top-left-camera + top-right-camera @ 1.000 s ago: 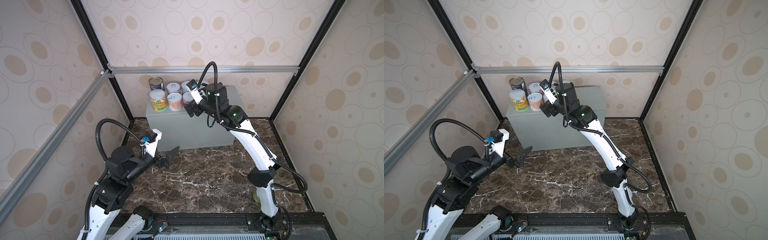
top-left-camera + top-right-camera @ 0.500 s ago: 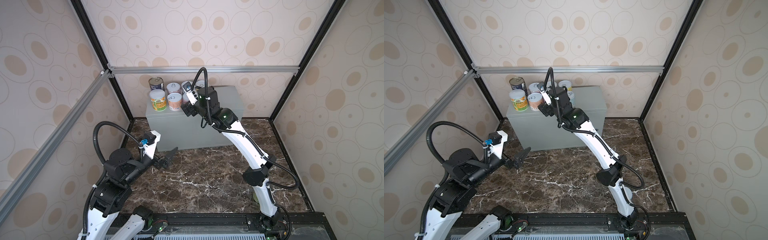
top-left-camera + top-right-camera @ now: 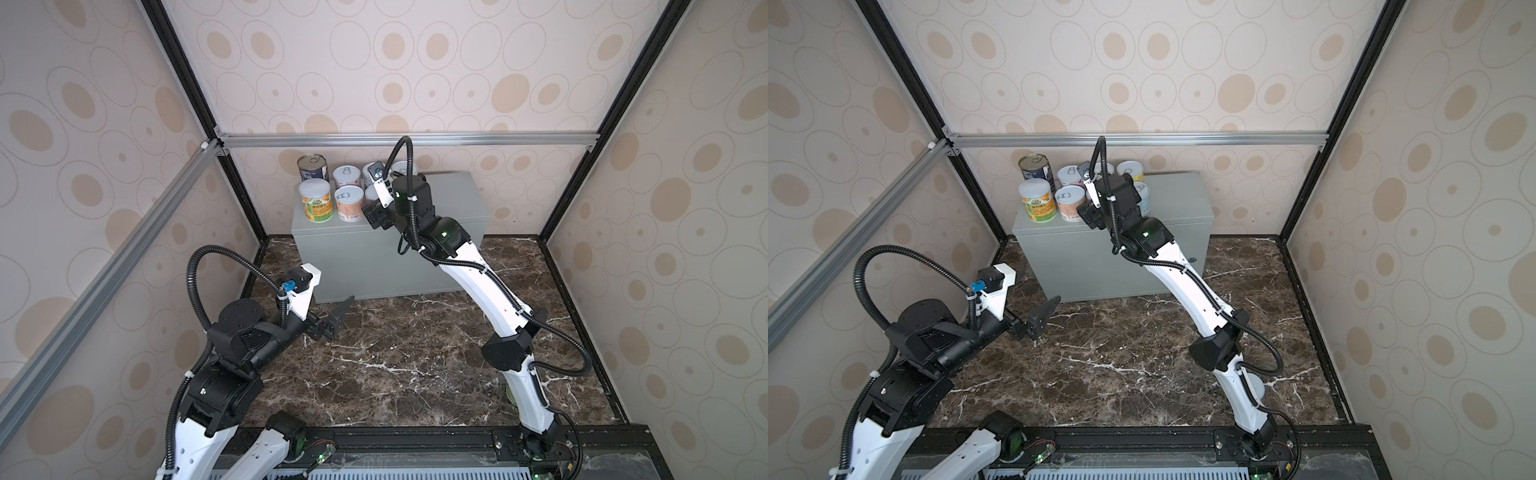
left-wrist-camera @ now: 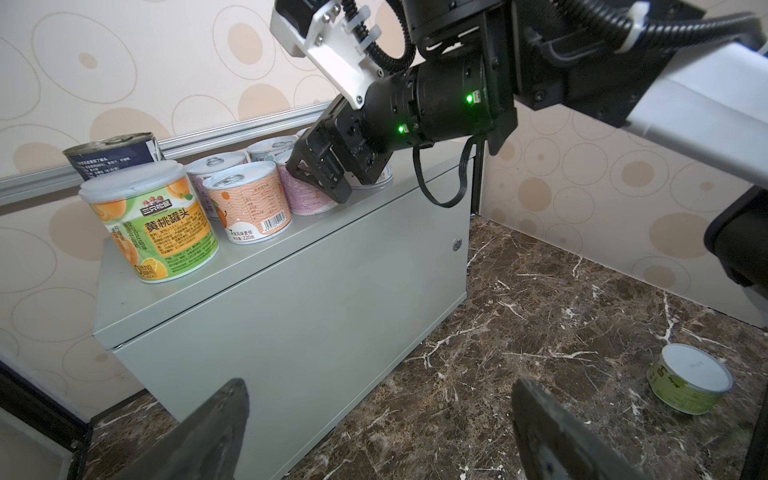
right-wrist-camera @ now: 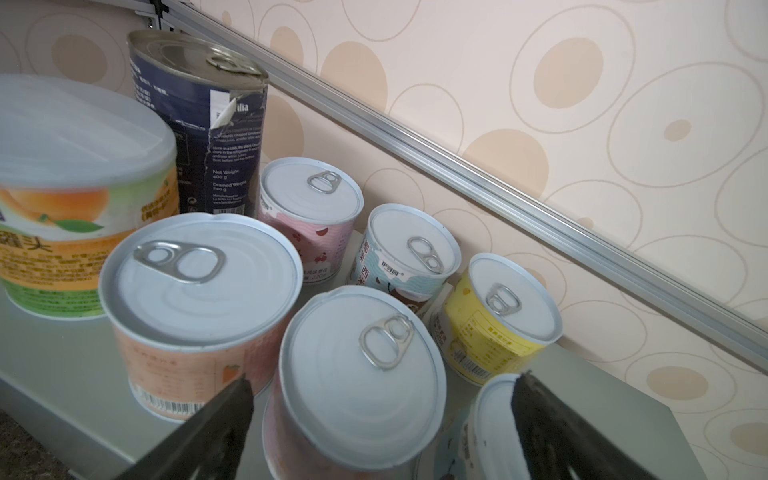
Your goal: Place and organize the canned foods onto the counter
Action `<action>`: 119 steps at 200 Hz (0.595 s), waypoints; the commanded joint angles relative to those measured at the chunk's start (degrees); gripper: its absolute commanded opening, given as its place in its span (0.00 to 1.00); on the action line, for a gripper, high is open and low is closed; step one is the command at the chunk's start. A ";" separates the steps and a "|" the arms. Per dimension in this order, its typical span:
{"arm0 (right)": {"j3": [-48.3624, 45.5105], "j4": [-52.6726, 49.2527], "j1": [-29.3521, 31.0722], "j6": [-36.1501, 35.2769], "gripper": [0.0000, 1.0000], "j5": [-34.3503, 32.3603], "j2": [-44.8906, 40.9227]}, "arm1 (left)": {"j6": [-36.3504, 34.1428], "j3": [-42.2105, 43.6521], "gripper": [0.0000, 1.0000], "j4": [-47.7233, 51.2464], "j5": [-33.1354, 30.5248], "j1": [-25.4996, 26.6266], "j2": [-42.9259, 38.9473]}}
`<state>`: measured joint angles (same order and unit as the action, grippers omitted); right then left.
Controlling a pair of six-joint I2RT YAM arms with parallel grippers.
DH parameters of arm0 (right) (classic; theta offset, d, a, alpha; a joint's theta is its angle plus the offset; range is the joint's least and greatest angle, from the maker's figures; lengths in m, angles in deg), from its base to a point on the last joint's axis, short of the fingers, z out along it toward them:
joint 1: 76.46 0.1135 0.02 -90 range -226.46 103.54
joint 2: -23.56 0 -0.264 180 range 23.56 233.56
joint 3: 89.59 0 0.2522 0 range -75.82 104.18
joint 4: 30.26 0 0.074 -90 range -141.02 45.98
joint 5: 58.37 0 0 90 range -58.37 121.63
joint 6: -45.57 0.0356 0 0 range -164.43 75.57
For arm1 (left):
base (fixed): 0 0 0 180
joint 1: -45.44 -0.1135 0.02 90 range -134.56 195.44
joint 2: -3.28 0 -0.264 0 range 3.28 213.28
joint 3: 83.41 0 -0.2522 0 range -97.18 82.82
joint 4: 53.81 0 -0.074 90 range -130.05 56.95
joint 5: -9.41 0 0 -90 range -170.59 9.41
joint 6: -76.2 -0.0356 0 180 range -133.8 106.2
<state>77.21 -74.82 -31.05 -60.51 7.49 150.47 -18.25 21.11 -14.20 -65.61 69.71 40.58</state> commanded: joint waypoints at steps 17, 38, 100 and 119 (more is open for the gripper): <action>1.80 0.35 0.12 0.89 1.00 -2.23 0.49 | -1.90 0.28 0.98 -0.09 -0.23 0.14 -0.38; 1.83 -0.80 -0.36 1.89 1.00 -2.69 0.03 | -1.79 0.28 0.98 -0.09 -0.27 0.11 -0.45; -10.99 2.10 -0.86 5.40 1.00 2.86 -12.46 | -0.08 -4.14 0.98 -0.35 -1.07 0.10 4.74; -12.27 0.36 -1.60 6.49 1.00 5.35 -15.34 | 0.40 -5.25 0.98 -1.45 -1.09 0.10 6.32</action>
<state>65.51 -75.70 -31.97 -56.18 9.57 141.71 -18.30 19.04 -14.20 -66.33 69.71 45.19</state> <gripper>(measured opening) 0.997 0.980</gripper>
